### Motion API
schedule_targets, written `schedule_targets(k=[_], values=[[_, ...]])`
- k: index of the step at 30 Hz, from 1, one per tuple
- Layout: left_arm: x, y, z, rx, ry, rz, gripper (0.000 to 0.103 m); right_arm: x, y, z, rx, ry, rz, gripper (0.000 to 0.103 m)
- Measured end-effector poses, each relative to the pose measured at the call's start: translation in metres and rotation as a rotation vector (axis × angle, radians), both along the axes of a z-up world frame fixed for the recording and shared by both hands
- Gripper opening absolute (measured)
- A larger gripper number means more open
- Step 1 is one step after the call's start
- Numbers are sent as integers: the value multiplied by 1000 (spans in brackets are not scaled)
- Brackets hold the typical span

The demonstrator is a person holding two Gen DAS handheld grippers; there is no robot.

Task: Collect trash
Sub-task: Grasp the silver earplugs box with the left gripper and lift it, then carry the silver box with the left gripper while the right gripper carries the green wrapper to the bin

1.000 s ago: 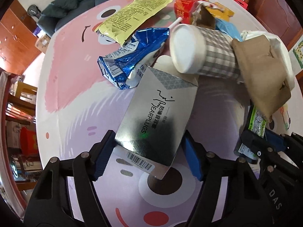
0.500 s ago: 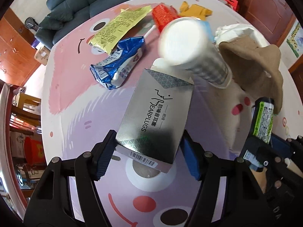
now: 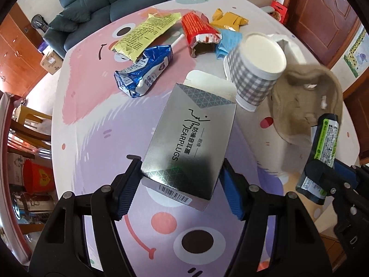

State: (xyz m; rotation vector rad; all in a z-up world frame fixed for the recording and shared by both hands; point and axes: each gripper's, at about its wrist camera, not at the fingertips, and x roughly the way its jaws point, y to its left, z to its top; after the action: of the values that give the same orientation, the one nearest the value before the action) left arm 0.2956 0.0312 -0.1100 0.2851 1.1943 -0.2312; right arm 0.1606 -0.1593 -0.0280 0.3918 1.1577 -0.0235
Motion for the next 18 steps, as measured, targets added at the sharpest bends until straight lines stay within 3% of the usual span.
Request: schedule_targets(k=[10,18], values=[[-27,21,50,-126,-81,43,64,-21,-17,31,61,-36,36,17],[-71,45,92,-224,-146,100,64,-53,-11,67,101,-122,108,17]])
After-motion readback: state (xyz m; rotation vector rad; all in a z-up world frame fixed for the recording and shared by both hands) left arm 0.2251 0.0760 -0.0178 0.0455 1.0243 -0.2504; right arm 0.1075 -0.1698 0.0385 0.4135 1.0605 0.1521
